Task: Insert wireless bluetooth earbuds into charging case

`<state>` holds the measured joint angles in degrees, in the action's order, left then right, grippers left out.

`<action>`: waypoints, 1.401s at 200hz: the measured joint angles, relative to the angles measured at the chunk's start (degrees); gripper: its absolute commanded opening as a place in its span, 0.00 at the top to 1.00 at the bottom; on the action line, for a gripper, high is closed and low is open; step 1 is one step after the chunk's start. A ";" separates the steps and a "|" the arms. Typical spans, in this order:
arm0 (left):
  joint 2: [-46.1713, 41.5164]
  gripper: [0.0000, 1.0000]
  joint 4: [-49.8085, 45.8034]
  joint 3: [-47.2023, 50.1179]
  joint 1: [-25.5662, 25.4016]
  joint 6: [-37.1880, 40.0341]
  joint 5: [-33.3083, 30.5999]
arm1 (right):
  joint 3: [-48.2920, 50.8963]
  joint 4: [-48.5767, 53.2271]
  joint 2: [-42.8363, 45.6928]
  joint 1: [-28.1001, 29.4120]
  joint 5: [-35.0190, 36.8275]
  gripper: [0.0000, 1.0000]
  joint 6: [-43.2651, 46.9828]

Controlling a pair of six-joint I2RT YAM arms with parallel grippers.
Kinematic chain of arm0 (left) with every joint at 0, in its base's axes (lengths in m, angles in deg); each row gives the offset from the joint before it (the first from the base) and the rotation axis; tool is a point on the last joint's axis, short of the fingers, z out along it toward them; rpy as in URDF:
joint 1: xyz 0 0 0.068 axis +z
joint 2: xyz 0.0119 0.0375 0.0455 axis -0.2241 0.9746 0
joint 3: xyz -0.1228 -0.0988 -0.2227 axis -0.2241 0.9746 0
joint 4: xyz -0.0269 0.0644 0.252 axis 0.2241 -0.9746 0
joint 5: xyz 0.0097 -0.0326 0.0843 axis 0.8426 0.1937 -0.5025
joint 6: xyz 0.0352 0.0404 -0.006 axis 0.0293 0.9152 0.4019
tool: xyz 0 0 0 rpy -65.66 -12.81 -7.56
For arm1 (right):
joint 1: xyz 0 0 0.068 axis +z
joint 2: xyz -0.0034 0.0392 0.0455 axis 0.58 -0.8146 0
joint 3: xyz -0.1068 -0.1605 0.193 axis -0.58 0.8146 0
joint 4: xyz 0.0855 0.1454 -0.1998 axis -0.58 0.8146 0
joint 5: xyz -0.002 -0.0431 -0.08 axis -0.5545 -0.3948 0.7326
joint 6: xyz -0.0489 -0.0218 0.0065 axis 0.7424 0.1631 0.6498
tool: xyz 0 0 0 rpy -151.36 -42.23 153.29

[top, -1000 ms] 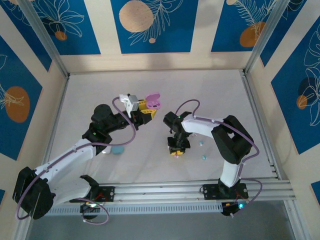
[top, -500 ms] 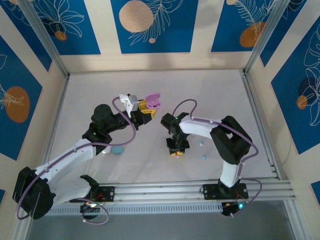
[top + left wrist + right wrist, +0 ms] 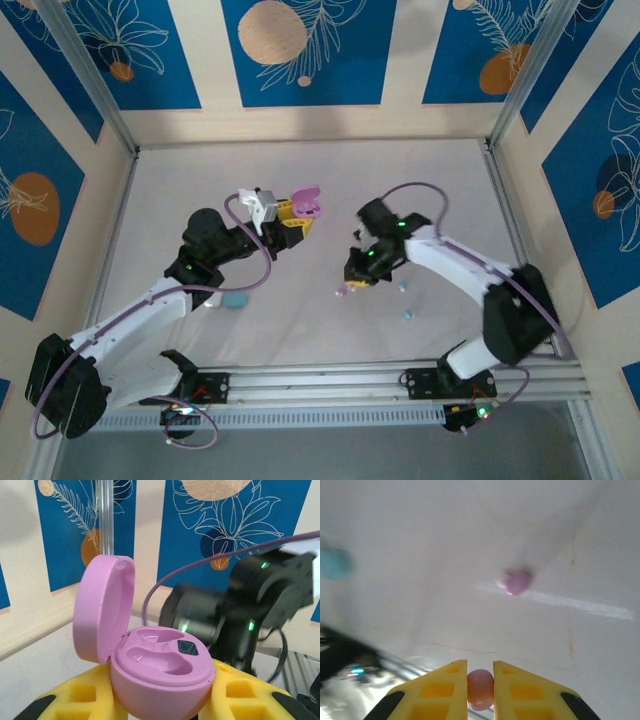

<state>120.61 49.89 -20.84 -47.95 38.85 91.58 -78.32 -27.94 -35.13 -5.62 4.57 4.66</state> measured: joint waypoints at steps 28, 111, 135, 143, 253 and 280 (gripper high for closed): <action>0.70 0.75 0.63 0.00 0.00 0.00 -0.02 | 3.37 -8.35 8.63 -11.39 -16.55 0.84 -3.58; 7.26 0.74 4.07 0.00 -0.02 0.02 1.29 | -4.61 -19.50 8.66 -22.47 -48.57 0.83 -11.10; 8.81 0.75 5.35 0.00 -0.02 0.02 2.43 | -6.82 -20.04 7.76 -22.45 -51.15 0.83 -12.37; 9.11 0.75 5.88 0.00 -0.02 0.04 2.80 | -7.30 -20.11 7.58 -22.45 -51.63 0.83 -12.72; 12.33 0.75 12.24 -0.07 -0.11 0.70 6.93 | -13.66 -19.52 6.10 -12.87 -40.72 0.83 -10.91; 12.46 0.75 12.57 -0.46 -0.22 0.66 7.41 | -13.90 -19.89 5.25 -11.69 -37.94 0.82 -10.88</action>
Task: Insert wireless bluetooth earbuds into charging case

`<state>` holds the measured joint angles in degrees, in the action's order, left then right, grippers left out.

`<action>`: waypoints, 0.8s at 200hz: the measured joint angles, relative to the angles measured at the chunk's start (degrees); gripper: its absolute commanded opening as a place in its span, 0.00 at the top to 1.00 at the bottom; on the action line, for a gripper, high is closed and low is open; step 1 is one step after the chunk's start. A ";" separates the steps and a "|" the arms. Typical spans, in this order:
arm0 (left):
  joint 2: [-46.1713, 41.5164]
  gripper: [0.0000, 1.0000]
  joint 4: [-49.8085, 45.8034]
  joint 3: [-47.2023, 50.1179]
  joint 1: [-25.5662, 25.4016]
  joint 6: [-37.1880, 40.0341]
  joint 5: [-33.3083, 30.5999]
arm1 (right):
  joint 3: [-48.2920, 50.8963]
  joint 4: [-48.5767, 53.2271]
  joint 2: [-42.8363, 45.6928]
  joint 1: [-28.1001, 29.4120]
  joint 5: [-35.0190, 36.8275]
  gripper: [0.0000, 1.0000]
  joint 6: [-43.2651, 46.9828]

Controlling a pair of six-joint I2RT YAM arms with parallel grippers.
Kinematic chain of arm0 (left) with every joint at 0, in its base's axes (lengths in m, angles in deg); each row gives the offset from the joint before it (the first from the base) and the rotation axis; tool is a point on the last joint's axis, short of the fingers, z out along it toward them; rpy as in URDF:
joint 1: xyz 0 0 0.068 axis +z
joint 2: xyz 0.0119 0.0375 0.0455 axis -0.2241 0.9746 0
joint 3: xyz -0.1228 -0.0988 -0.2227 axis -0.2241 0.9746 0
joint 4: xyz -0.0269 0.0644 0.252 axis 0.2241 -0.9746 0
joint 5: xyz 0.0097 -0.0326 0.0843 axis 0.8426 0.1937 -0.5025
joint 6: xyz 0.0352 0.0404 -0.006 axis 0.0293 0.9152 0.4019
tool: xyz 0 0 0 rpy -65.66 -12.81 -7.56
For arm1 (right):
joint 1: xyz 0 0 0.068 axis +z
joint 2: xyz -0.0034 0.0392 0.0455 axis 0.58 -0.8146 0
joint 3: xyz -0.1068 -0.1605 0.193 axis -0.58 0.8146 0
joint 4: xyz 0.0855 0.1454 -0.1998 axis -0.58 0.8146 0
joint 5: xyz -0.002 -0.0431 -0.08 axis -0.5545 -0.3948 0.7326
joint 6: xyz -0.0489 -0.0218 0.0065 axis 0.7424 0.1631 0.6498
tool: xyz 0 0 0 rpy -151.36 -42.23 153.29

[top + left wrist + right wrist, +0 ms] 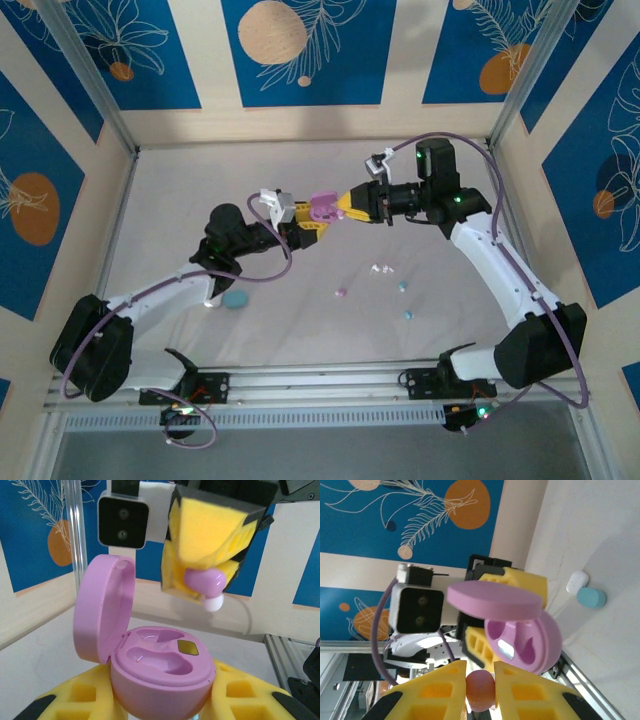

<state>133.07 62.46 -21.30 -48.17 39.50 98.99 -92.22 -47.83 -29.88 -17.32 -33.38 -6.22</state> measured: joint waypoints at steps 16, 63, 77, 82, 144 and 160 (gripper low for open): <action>-0.02 0.75 0.26 -0.20 -0.13 0.00 0.33 | -0.02 -0.24 -0.28 0.63 1.29 0.82 -0.02; 0.00 0.75 -0.13 -0.85 -0.59 0.00 0.76 | -0.15 -2.27 -1.27 1.60 3.48 0.82 -0.04; 0.04 0.75 -0.31 -0.85 -0.59 0.00 0.57 | -0.26 -2.36 -1.31 1.70 4.09 0.82 -0.02; 0.04 0.75 -0.33 -0.85 -0.59 0.00 0.55 | -0.31 -2.32 -1.31 1.75 4.22 0.82 -0.02; 0.04 0.75 -0.31 -0.85 -0.59 -0.83 0.24 | -2.25 1.55 -1.36 2.64 7.45 0.79 3.98; 0.04 0.76 -0.20 -0.85 -0.59 -1.09 0.22 | -3.08 2.91 -1.36 3.19 8.76 0.78 5.31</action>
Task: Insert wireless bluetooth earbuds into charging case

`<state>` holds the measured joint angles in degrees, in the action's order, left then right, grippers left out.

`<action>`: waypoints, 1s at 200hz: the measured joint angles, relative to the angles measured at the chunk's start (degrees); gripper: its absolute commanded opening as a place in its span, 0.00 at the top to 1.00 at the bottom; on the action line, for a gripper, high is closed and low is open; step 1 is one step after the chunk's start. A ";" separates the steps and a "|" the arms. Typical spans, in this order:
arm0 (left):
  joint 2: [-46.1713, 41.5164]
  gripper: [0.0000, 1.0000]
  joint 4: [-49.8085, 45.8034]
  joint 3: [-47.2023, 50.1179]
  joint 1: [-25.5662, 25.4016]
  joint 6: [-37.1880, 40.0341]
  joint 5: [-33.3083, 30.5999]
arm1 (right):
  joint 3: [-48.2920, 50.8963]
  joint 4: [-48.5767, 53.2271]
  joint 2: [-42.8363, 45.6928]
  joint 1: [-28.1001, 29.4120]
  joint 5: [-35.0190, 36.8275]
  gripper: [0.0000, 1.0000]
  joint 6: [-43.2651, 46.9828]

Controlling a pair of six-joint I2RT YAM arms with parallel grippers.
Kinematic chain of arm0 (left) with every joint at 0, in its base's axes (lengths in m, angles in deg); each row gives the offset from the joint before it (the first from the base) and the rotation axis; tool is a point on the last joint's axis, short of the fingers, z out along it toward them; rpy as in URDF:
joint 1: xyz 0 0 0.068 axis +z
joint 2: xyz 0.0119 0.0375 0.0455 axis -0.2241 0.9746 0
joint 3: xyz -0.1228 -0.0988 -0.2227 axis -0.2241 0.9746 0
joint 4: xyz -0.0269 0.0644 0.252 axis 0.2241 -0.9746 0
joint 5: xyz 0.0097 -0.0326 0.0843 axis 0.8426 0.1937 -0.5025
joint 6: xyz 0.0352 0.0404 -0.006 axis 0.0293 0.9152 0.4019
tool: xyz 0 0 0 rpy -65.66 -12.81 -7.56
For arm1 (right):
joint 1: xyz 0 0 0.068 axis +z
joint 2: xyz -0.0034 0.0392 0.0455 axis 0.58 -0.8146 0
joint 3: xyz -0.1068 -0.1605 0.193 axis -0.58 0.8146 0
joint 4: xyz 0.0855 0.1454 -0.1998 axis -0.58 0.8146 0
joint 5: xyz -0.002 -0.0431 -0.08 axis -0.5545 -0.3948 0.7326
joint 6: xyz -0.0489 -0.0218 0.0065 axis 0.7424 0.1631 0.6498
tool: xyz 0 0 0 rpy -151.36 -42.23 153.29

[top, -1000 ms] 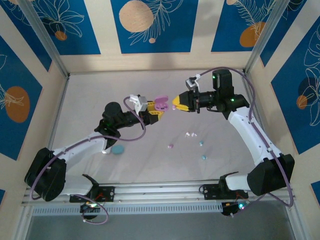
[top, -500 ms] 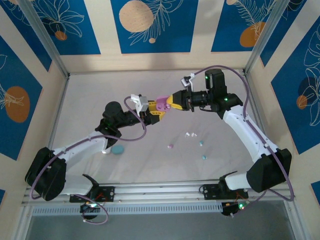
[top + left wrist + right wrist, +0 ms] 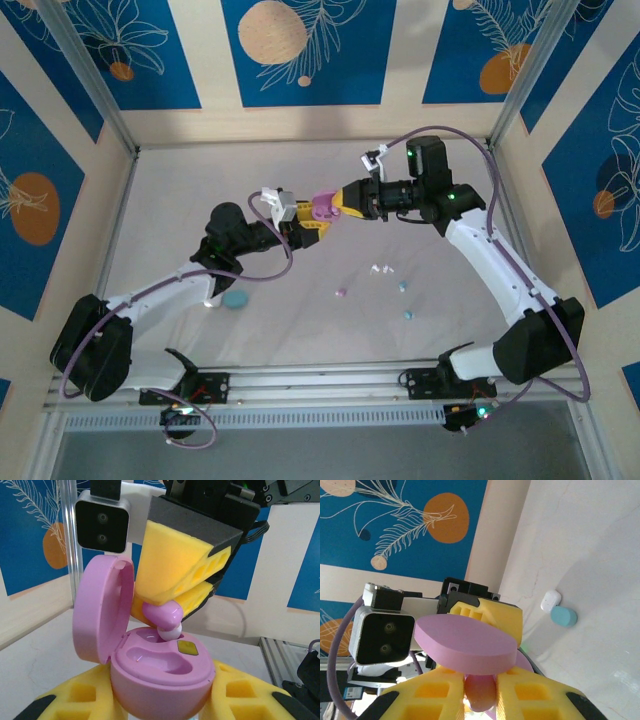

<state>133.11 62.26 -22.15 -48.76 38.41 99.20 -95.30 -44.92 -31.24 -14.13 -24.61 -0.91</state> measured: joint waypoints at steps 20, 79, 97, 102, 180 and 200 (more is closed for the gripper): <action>0.00 0.76 0.15 0.00 0.00 -0.22 -0.04 | -1.11 1.60 -0.02 0.72 1.68 0.77 1.57; 0.00 0.76 0.31 0.00 0.00 -0.90 -0.35 | -3.58 5.05 -0.46 1.73 4.68 0.70 4.02; 0.00 0.75 0.31 0.00 0.00 -1.09 -0.39 | -4.02 5.49 -0.46 1.99 5.18 0.70 4.44; 0.00 0.76 0.31 0.00 0.00 -1.11 -0.39 | -4.13 5.66 -0.46 2.01 5.38 0.70 4.57; -0.09 0.76 0.13 0.00 0.00 -1.09 -0.57 | -5.33 7.08 -0.50 2.36 7.26 0.65 4.85; -0.11 0.75 0.11 0.00 0.00 -1.09 -0.57 | -5.57 7.52 -0.50 2.49 7.56 0.62 4.85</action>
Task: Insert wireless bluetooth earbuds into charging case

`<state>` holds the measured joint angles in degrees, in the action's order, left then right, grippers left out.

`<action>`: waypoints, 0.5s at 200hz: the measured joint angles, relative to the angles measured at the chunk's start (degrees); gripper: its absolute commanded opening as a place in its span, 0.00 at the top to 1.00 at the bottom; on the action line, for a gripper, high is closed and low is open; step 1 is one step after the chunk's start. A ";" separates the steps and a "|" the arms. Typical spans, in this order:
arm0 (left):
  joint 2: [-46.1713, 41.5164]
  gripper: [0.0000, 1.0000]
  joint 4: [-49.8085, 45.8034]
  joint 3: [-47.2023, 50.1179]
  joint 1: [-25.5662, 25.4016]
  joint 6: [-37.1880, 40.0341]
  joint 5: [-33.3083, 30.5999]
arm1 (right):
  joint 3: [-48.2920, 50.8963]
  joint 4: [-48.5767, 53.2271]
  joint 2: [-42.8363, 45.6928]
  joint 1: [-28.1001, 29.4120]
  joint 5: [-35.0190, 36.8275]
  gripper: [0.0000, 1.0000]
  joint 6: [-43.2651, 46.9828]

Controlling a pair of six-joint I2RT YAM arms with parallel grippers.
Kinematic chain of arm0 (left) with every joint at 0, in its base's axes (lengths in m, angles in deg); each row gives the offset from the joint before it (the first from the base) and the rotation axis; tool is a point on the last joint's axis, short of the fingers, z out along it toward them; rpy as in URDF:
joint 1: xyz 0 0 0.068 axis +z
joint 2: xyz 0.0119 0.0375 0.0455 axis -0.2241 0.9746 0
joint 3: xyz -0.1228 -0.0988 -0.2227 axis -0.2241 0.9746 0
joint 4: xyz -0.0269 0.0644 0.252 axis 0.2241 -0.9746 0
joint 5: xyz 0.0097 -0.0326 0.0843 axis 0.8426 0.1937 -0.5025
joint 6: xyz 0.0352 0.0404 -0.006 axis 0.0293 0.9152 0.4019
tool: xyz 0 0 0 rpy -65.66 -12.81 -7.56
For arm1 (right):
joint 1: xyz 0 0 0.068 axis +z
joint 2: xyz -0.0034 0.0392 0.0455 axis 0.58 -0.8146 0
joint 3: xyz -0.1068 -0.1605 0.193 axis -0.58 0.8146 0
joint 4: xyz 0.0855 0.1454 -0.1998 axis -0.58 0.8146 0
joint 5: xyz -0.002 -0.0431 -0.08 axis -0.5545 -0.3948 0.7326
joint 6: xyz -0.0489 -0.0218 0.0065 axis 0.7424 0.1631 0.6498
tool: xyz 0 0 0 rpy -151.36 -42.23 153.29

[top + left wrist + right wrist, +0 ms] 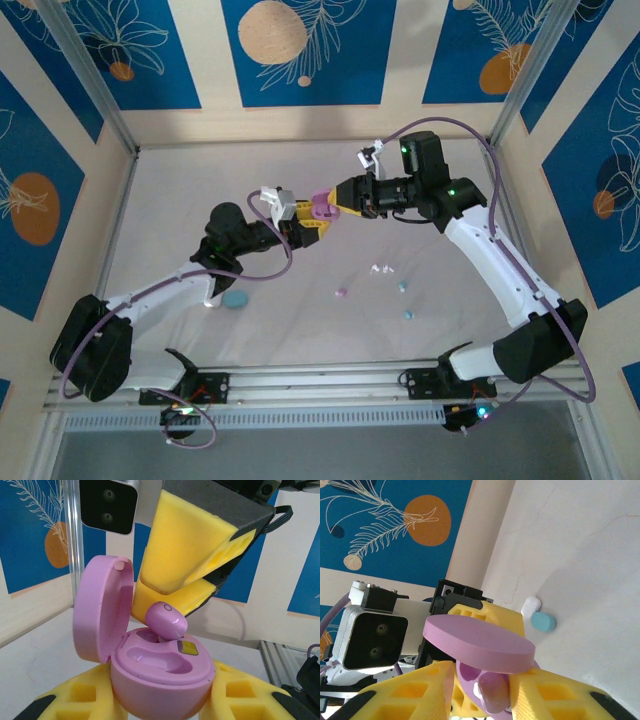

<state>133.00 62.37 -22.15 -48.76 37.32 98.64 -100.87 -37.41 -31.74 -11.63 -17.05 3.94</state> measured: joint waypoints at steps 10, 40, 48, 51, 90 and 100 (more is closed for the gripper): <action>0.00 0.75 -0.04 0.00 0.00 0.00 0.00 | -0.24 0.22 0.00 0.15 0.37 0.62 0.00; -0.02 0.76 0.02 0.00 0.00 0.00 -0.28 | -0.81 0.70 0.00 0.44 1.49 0.59 0.00; -0.02 0.76 -0.02 0.00 0.00 0.00 -0.35 | -0.83 0.76 0.00 0.52 1.68 0.59 0.00; -0.02 0.76 -0.04 0.00 -0.02 0.00 -0.35 | -0.85 0.79 0.00 0.52 1.81 0.59 0.00; -0.02 0.75 0.02 0.00 -0.02 0.00 -0.59 | -1.51 1.31 0.00 0.63 2.78 0.56 0.00; -0.02 0.75 0.04 0.00 -0.02 0.00 -0.63 | -1.60 1.53 0.00 0.63 2.99 0.56 -0.02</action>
<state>132.98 62.41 -22.15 -48.78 37.32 98.00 -102.47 -35.88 -31.74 -11.00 -14.05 3.92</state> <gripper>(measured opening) 0.330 0.436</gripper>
